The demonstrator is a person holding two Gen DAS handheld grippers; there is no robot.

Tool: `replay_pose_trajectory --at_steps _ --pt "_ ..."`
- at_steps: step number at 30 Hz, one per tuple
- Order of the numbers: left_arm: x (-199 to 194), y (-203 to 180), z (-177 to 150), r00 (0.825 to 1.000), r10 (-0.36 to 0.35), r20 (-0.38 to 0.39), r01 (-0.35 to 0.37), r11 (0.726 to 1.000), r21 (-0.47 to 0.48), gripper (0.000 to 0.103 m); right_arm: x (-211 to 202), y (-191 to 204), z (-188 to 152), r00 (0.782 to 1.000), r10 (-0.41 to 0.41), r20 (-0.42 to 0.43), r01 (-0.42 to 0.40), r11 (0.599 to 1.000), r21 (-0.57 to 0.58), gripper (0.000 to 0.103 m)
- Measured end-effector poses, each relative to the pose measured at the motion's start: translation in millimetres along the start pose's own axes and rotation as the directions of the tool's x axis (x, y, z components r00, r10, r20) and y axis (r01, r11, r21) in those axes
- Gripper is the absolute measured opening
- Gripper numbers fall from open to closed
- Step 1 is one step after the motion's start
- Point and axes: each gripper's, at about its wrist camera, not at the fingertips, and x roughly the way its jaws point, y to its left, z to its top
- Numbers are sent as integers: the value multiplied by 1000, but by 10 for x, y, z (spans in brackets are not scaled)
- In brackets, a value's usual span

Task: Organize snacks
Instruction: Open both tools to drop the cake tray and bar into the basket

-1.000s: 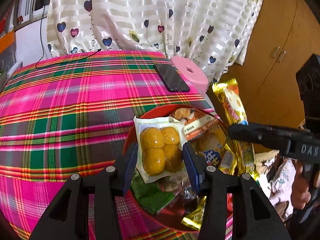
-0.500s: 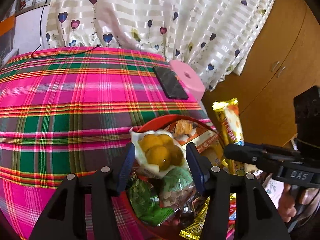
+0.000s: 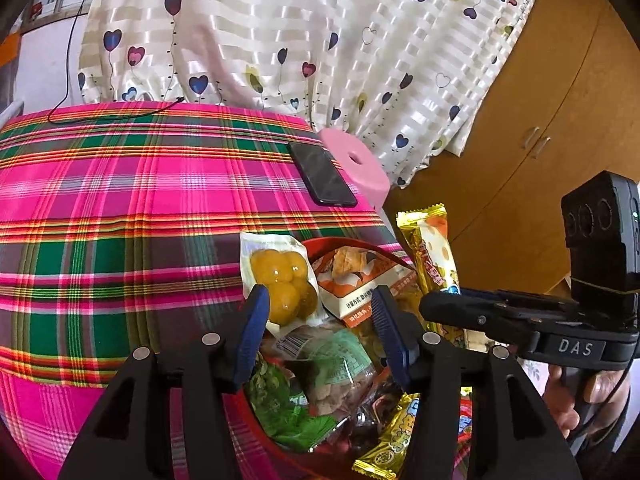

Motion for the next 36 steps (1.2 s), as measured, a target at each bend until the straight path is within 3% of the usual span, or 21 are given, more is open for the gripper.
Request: replay_pose_trajectory --at_steps 3,10,14,21,25,36 --pt "-94 25 -2 1000 -1 32 2 1000 -7 54 -8 6 16 1000 1 10 -1 1000 8 20" --pt "-248 282 13 995 74 65 -70 995 -68 54 -7 -36 71 999 10 52 -13 999 49 20" --pt "-206 380 -14 994 100 43 -96 992 -83 54 114 14 58 1000 19 16 -19 999 39 20" --pt "-174 410 -53 995 92 28 -89 992 -85 54 316 265 3 995 -27 -99 15 993 -121 21" --pt "-245 426 -98 995 96 33 -93 992 -83 54 371 284 -34 992 -52 -117 35 990 -138 28" --pt "-547 244 -379 990 127 64 -126 992 -33 54 -66 375 -251 998 -51 25 54 991 -124 31"
